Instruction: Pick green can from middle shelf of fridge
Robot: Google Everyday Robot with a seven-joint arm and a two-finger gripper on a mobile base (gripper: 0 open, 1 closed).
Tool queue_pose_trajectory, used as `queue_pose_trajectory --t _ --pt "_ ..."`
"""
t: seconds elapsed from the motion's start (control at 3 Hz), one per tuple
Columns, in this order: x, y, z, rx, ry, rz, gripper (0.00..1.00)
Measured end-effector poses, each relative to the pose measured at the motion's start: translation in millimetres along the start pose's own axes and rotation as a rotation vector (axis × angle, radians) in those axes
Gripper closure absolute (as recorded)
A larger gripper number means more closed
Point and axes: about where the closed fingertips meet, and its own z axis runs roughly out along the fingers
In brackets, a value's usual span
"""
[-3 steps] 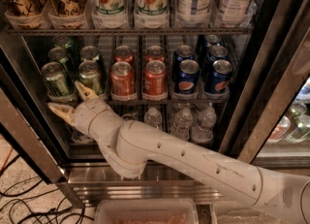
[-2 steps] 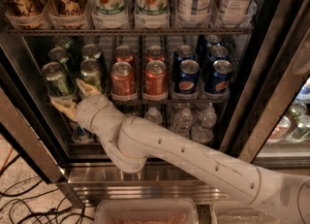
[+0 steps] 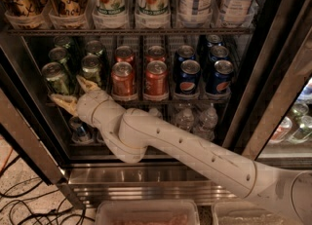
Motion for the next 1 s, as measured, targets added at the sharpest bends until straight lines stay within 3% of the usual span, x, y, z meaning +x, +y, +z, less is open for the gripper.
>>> queue_pose_trajectory --t 1.0 --pt "5.0 9.9 29.6 -0.081 0.005 0.017 0.29"
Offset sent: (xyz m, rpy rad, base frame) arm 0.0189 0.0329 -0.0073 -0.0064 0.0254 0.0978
